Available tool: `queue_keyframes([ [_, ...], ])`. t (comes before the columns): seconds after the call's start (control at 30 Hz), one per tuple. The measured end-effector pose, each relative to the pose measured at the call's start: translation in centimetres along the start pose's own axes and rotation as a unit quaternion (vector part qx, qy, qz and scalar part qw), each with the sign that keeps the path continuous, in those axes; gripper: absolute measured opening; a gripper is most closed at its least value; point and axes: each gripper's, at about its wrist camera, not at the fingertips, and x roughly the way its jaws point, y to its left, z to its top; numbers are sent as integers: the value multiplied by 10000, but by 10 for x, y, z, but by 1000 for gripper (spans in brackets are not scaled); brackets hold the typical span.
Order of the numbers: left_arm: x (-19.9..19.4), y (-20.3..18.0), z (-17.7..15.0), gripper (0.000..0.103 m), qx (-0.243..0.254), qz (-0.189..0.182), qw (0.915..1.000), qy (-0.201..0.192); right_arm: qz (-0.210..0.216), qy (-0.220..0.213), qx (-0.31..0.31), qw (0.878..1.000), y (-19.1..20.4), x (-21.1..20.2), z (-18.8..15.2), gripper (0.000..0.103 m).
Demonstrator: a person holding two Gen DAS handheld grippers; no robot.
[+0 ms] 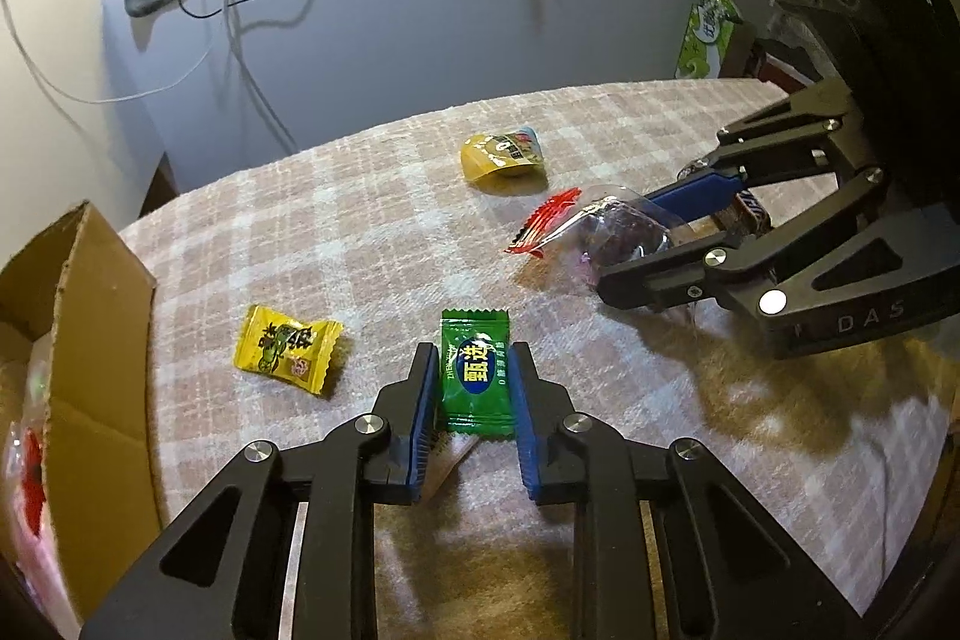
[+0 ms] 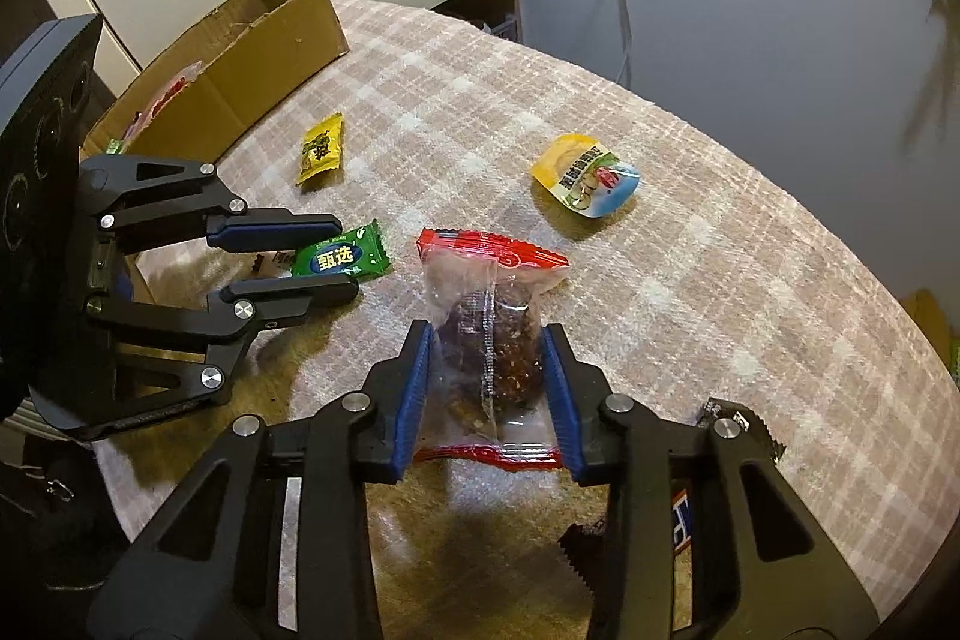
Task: Organize snacks
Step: 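Grasp the green candy packet with the left gripper while the right grasps the bagged brown cookie, then carry the green packet into the box with the left gripper while the right carries the cookie bag there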
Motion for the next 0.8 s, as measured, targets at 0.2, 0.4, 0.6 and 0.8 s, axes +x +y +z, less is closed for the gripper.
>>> queue_keyframes([
  [0.2, -20, 2, 1, 22, -132, -22, 9996, -230, -69, -191, 37, 9998, 2, -19, -1, 38],
  [0.4, -49, 6, 0, 22, -258, -26, 9981, -555, -146, -394, -14, 9991, 16, -39, 4, 38],
  [0.6, -78, 17, -6, 22, -394, 55, 9958, -822, -175, -559, -147, 9982, 37, -53, 14, 38],
  [0.8, -105, 35, -19, 22, -547, 224, 9931, -1015, -138, -693, -353, 9969, 65, -60, 32, 38],
])
